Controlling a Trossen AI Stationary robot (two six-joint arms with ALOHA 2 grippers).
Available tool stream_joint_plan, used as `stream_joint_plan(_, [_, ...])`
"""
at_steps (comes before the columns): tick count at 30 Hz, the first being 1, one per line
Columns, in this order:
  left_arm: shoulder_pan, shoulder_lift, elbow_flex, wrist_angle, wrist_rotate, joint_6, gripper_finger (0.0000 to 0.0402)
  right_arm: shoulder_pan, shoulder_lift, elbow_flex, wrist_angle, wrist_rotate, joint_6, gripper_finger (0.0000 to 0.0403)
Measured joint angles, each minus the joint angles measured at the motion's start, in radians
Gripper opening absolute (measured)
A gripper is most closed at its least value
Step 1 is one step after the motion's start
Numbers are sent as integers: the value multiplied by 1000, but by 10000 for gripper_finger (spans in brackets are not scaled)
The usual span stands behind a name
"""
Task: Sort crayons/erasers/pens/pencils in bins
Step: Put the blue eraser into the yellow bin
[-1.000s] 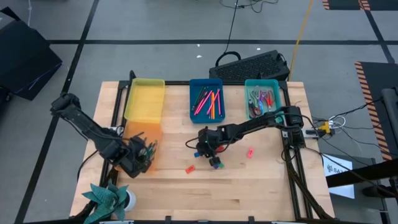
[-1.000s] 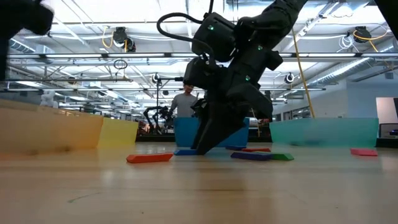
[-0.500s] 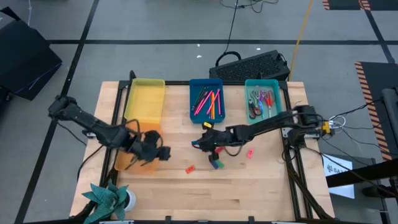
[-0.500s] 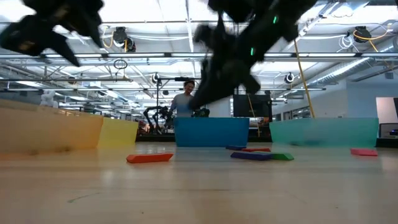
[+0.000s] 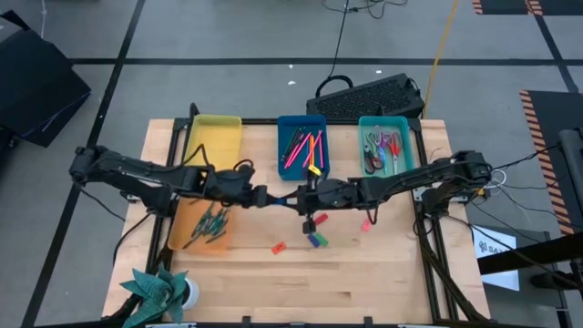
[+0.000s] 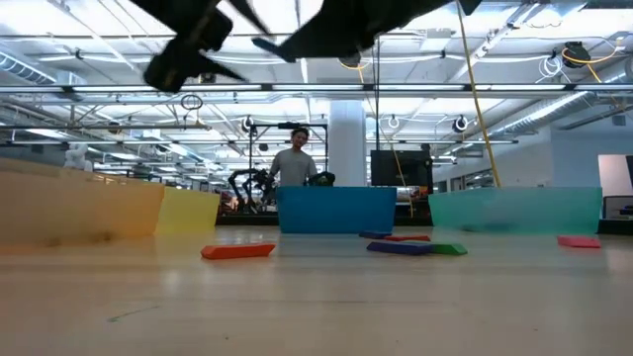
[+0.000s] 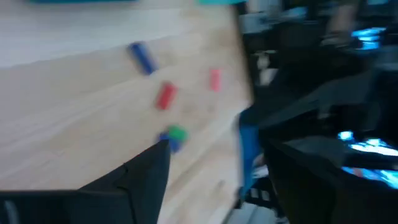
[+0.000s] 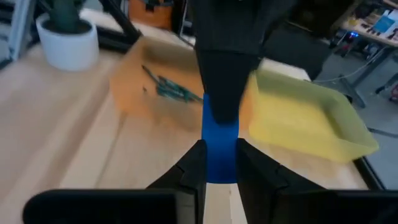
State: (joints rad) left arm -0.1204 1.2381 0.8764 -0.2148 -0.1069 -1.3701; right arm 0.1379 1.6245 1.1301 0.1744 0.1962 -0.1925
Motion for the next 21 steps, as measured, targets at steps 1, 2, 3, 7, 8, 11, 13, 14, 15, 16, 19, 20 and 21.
stream_joint_plan(1, [7,4,0,41,10,20,267,1,0,0,13,-5,8,63])
stream_joint_plan(2, [12,6,0,66,21,35,273,1,0,0,22,-9,18,63])
stream_joint_plan(3, [13,6,0,84,29,47,278,1,1,0,28,-10,31,63])
stream_joint_plan(7, [15,6,0,110,25,49,280,2,1,0,47,39,47,63])
stream_joint_plan(8, [15,6,0,110,24,46,274,2,1,0,47,53,41,63])
stream_joint_plan(11, [15,6,0,115,23,41,238,1,1,0,52,65,36,63])
stream_joint_plan(13, [15,6,0,113,22,41,202,1,1,0,54,65,34,63])
stream_joint_plan(14, [15,6,0,112,17,41,183,2,1,0,55,64,34,63])
stream_joint_plan(15, [15,6,0,113,5,42,162,2,1,0,54,64,34,63])
stream_joint_plan(16, [16,6,0,113,-7,48,141,2,1,0,54,64,33,63])
stream_joint_plan(19, [23,6,0,118,-34,76,68,1,1,0,54,64,32,63])
stream_joint_plan(20, [26,6,0,121,-39,84,42,1,1,0,54,64,34,64])
stream_joint_plan(21, [28,5,-1,125,-40,93,25,1,1,0,53,66,34,64])
